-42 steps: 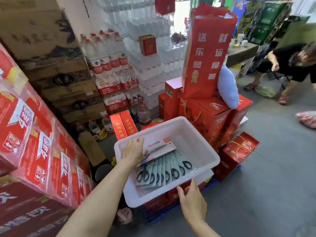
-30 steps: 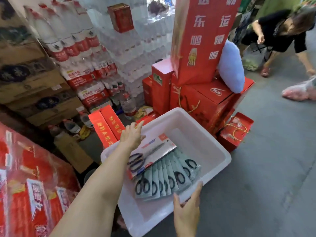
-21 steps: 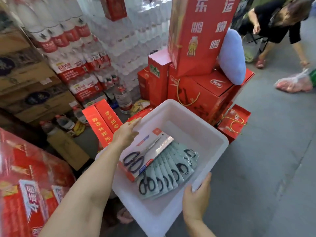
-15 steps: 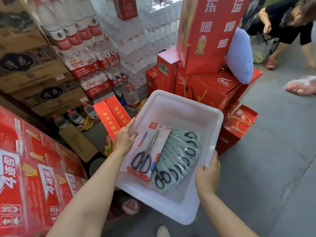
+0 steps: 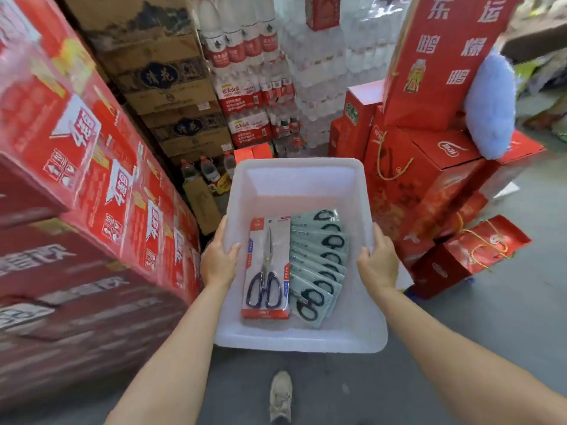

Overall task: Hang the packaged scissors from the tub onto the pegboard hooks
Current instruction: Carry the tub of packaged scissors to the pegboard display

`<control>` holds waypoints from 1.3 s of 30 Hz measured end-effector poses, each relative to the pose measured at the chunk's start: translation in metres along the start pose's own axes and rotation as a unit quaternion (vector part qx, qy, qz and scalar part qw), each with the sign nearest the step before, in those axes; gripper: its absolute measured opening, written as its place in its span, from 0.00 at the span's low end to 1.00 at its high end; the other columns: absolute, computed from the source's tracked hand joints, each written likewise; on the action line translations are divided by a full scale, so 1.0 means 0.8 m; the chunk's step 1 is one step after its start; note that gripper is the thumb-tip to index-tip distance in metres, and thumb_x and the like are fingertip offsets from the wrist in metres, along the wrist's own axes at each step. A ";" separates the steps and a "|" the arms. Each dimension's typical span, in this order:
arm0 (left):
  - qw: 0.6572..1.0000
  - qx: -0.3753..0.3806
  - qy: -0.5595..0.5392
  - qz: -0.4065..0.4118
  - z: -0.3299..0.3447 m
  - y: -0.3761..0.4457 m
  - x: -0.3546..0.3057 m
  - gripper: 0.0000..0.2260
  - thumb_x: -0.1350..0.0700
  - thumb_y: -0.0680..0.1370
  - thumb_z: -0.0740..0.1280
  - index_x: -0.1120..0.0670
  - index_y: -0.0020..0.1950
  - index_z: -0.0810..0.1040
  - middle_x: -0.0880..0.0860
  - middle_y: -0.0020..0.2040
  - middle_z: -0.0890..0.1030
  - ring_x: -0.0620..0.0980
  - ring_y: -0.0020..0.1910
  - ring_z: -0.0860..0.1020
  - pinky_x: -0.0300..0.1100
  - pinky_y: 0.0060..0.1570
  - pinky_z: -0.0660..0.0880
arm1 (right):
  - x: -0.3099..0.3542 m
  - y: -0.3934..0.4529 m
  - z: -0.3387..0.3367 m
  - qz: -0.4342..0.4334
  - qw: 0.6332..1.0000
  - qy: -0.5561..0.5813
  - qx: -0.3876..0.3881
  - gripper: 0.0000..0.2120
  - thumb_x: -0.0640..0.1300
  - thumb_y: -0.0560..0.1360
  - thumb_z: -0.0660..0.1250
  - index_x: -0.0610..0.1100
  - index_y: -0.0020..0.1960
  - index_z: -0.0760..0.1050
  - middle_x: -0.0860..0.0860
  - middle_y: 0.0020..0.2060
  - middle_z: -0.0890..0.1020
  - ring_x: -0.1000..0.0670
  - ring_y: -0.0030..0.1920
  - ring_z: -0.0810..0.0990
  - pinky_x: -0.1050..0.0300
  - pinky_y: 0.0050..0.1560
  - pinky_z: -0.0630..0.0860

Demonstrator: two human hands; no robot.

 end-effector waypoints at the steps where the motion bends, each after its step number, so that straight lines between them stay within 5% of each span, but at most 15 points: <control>1: 1.000 -0.022 -0.009 -0.019 -0.004 -0.025 0.006 0.30 0.59 0.79 0.68 0.45 0.78 0.61 0.51 0.72 0.73 0.56 0.66 0.74 0.48 0.65 0.69 | 0.003 0.000 -0.005 -0.025 1.000 -0.010 0.015 0.29 0.34 0.76 0.59 0.44 0.76 0.60 0.41 0.68 0.71 0.40 0.62 0.73 0.52 0.52 0.71; 4: 0.991 -0.097 -0.027 -0.091 -0.015 -0.103 0.024 0.30 0.58 0.78 0.68 0.44 0.78 0.62 0.49 0.73 0.71 0.55 0.68 0.73 0.45 0.66 0.67 | 0.014 -0.006 -0.018 -0.098 0.993 -0.038 0.059 0.29 0.34 0.76 0.60 0.45 0.76 0.61 0.42 0.64 0.73 0.41 0.57 0.76 0.55 0.45 0.68; 8: 0.973 -0.159 -0.042 -0.164 -0.023 -0.202 0.046 0.30 0.58 0.78 0.68 0.42 0.77 0.61 0.49 0.73 0.72 0.58 0.68 0.73 0.54 0.67 0.70 | 0.024 -0.030 -0.025 -0.167 0.978 -0.046 0.114 0.29 0.34 0.76 0.61 0.45 0.75 0.62 0.43 0.65 0.73 0.42 0.61 0.74 0.50 0.52 0.73; 13: 0.944 -0.227 -0.049 -0.233 -0.057 -0.298 0.084 0.29 0.58 0.79 0.66 0.41 0.77 0.62 0.44 0.73 0.70 0.53 0.70 0.72 0.50 0.69 0.68 | 0.039 -0.077 0.006 -0.220 0.958 -0.048 0.180 0.30 0.35 0.75 0.61 0.46 0.76 0.62 0.44 0.63 0.73 0.41 0.59 0.75 0.51 0.51 0.72; 19: 0.908 -0.310 -0.045 -0.279 -0.112 -0.412 0.136 0.28 0.60 0.80 0.65 0.43 0.77 0.62 0.43 0.74 0.69 0.51 0.72 0.69 0.48 0.69 0.67 | 0.070 -0.168 0.067 -0.288 0.918 -0.060 0.267 0.29 0.34 0.77 0.61 0.46 0.76 0.60 0.47 0.70 0.69 0.44 0.69 0.68 0.52 0.58 0.69; 24: 0.865 -0.357 -0.008 -0.351 -0.168 -0.499 0.189 0.28 0.57 0.80 0.65 0.42 0.78 0.61 0.44 0.74 0.69 0.55 0.71 0.70 0.50 0.69 0.68 | 0.111 -0.258 0.126 -0.342 0.876 -0.050 0.337 0.29 0.36 0.77 0.62 0.48 0.76 0.59 0.46 0.64 0.72 0.43 0.60 0.74 0.51 0.52 0.71; 27: 0.841 -0.372 0.027 -0.393 -0.207 -0.536 0.217 0.28 0.56 0.80 0.64 0.43 0.78 0.60 0.48 0.73 0.71 0.58 0.69 0.72 0.50 0.64 0.70 | 0.147 -0.308 0.166 -0.369 0.849 -0.056 0.373 0.29 0.38 0.78 0.60 0.49 0.77 0.58 0.46 0.64 0.71 0.43 0.58 0.74 0.55 0.47 0.69; 31: 0.802 -0.409 0.027 -0.435 -0.260 -0.570 0.261 0.28 0.55 0.80 0.64 0.42 0.78 0.59 0.52 0.71 0.74 0.60 0.66 0.74 0.51 0.62 0.71 | 0.209 -0.376 0.225 -0.394 0.815 -0.039 0.422 0.28 0.38 0.79 0.60 0.49 0.77 0.58 0.47 0.68 0.70 0.44 0.63 0.72 0.51 0.58 0.70; 39: 0.733 -0.487 0.024 -0.475 -0.365 -0.597 0.342 0.28 0.54 0.80 0.64 0.40 0.78 0.59 0.59 0.66 0.78 0.63 0.61 0.77 0.55 0.60 0.73 | 0.345 -0.494 0.328 -0.459 0.752 -0.015 0.474 0.28 0.36 0.79 0.59 0.47 0.77 0.58 0.48 0.70 0.68 0.46 0.65 0.71 0.56 0.60 0.67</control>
Point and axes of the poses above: each hand's wrist, its own y-axis towards the middle knuckle, its own z-axis out of the palm, x = y × z, the point moved 8 cm from there along y, towards the middle knuckle
